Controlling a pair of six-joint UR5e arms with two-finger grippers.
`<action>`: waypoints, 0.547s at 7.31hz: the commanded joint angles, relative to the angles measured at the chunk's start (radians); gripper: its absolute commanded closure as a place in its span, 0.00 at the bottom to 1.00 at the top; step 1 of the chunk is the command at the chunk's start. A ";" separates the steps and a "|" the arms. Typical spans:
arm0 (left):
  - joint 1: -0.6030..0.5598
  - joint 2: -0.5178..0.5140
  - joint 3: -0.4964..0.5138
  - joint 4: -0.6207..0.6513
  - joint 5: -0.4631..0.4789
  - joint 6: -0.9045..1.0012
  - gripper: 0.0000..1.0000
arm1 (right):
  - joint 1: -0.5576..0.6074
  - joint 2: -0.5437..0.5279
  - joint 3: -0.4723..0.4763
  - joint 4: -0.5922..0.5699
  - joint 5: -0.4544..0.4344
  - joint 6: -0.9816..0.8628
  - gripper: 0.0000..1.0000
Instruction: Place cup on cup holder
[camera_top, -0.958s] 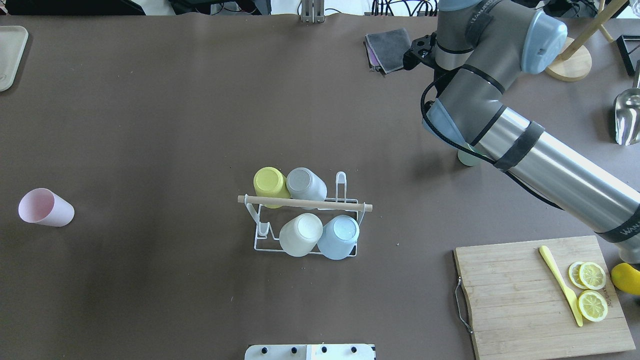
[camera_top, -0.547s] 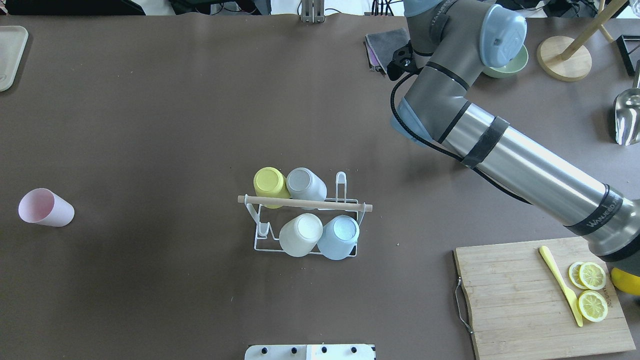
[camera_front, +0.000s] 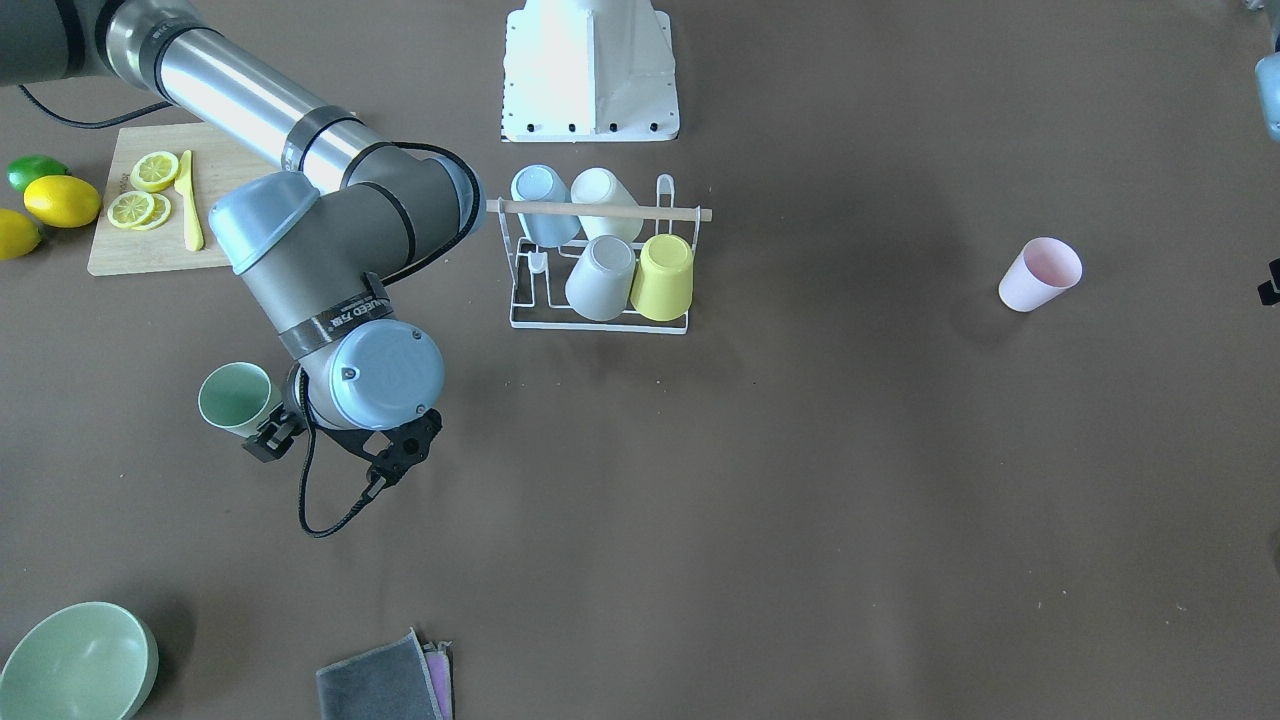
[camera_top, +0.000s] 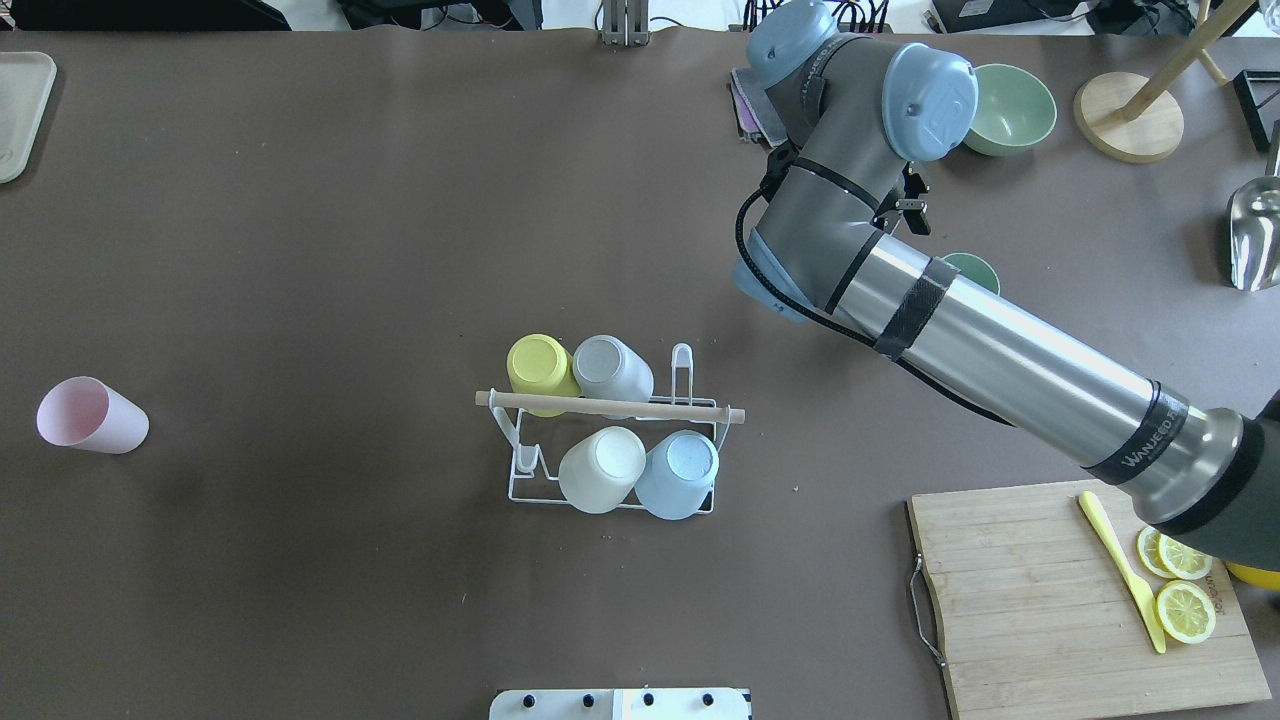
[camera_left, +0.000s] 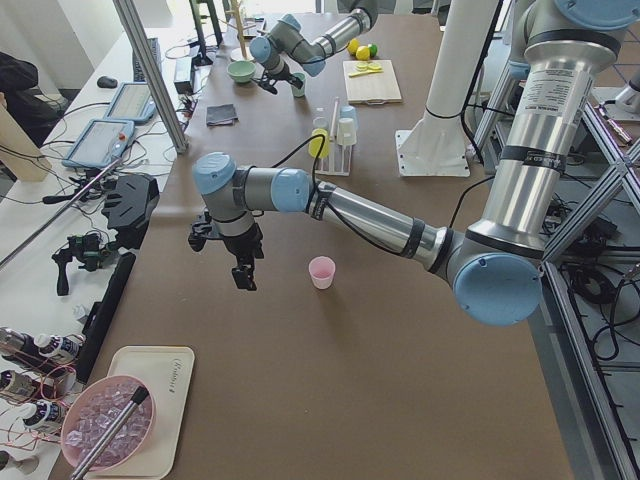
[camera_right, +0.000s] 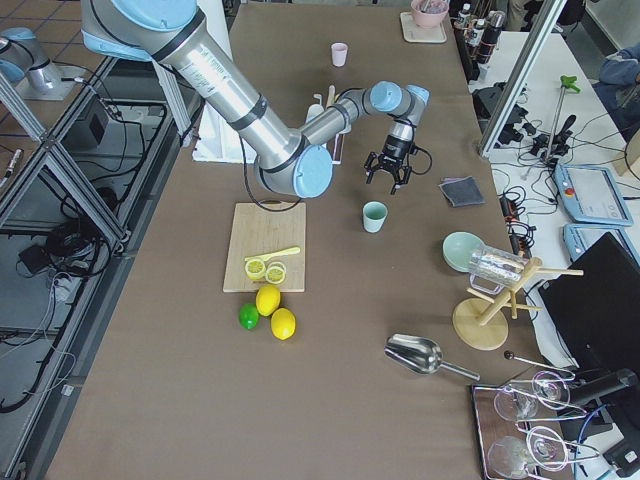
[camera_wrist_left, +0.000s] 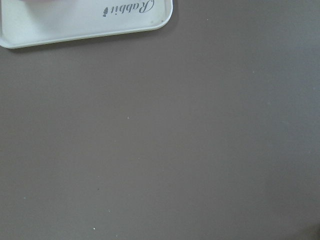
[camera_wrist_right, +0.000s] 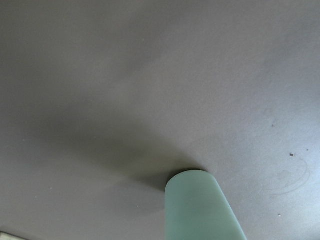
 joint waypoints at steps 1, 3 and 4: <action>0.117 -0.065 0.019 0.103 0.002 -0.003 0.02 | -0.035 0.002 -0.035 -0.024 -0.046 -0.027 0.00; 0.231 -0.200 0.117 0.206 0.031 0.002 0.02 | -0.035 0.002 -0.046 -0.020 -0.050 -0.063 0.00; 0.251 -0.239 0.166 0.206 0.045 0.001 0.02 | -0.035 -0.002 -0.058 -0.015 -0.052 -0.095 0.00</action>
